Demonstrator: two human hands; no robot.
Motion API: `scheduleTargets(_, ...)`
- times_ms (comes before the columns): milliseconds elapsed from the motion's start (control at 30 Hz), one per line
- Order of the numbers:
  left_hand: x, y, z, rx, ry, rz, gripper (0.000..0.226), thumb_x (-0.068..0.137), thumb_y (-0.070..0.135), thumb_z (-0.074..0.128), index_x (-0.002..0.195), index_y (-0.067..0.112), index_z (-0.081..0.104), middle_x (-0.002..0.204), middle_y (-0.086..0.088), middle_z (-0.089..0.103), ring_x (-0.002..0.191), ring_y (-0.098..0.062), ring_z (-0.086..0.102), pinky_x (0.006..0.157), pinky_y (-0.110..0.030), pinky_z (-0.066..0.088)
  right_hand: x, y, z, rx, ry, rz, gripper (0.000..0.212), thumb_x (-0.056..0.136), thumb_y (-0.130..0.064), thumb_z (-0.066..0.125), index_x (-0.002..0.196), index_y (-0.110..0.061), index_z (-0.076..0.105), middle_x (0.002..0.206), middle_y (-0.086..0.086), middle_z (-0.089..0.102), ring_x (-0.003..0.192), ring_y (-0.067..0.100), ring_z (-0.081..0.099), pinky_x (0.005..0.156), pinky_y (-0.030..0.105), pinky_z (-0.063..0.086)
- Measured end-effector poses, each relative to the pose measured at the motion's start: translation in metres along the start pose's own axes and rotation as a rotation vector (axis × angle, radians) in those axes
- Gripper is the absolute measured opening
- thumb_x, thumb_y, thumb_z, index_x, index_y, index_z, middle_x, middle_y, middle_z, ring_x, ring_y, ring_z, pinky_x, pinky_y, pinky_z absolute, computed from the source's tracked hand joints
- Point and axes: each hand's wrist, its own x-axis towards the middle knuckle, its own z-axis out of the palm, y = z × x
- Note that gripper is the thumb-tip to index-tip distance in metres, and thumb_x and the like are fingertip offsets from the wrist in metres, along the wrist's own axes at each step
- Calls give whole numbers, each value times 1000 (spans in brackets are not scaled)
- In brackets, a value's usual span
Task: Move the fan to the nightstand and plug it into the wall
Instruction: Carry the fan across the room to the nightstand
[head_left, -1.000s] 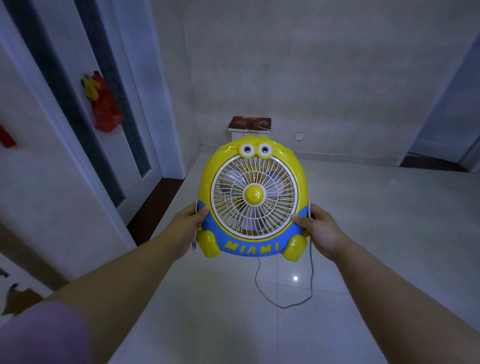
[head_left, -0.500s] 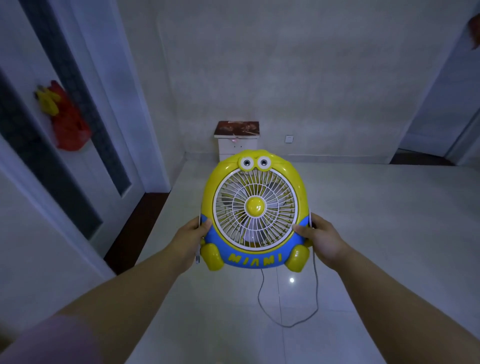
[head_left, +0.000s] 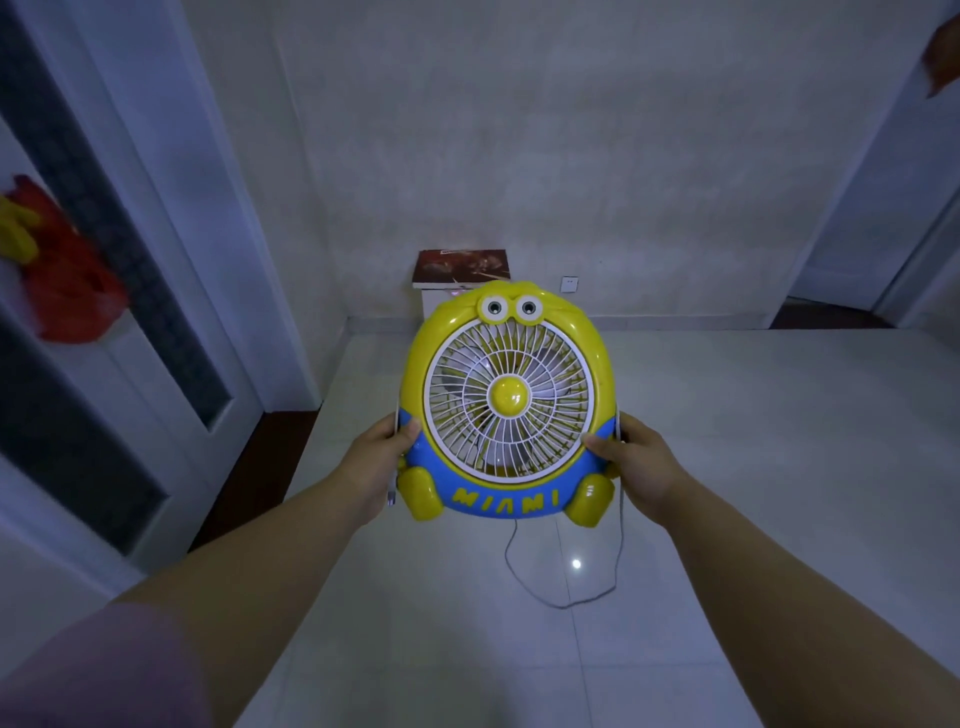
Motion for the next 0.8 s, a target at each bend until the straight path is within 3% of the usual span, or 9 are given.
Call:
scheduleTargets(100, 25, 3, -7, 21, 22, 10, 36, 93, 35, 45, 124, 19, 54, 120, -12, 64, 82, -25, 63, 45, -22, 46, 27, -7, 4, -24, -10, -5, 39, 82, -2, 60, 120, -3, 56, 112, 16, 66, 94, 26, 67, 67, 27, 58)
scheduleTargets(300, 90, 14, -13, 14, 59, 38, 27, 90, 39, 49, 111, 27, 61, 115, -9, 68, 90, -34, 63, 61, -38, 44, 99, -18, 4, -46, -30, -24, 39, 82, -2, 60, 121, -4, 56, 113, 16, 65, 94, 26, 66, 71, 29, 59)
scheduleTargets(367, 115, 19, -12, -8, 79, 40, 23, 89, 39, 51, 106, 29, 63, 115, -8, 68, 96, -37, 64, 73, -55, 49, 125, -22, 0, -56, -47, -23, 39, 82, -3, 60, 121, -5, 56, 115, 16, 65, 98, 29, 66, 77, 34, 58)
scheduleTargets(433, 135, 25, -10, -13, 91, 36, 25, 88, 40, 53, 109, 30, 63, 116, -6, 68, 104, -38, 63, 88, -68, 41, 150, -26, -4, -68, -65, -20, 40, 82, -4, 60, 121, -5, 56, 118, 17, 64, 103, 32, 64, 83, 40, 56)
scheduleTargets(633, 204, 54, 4, -15, 104, 60, 35, 89, 44, 50, 118, 26, 58, 115, -7, 68, 93, -34, 64, 66, -50, 53, 242, -53, -21, -103, -130, -13, 40, 83, -4, 60, 123, -5, 55, 120, 18, 63, 106, 34, 63, 85, 42, 55)
scheduleTargets(800, 267, 71, 19, -73, 161, 81, 23, 85, 43, 54, 103, 33, 64, 115, -3, 68, 105, -35, 61, 93, -58, 39, 317, -69, -36, -125, -161, -27, 40, 82, -4, 61, 122, -4, 55, 120, 19, 63, 104, 34, 63, 83, 39, 57)
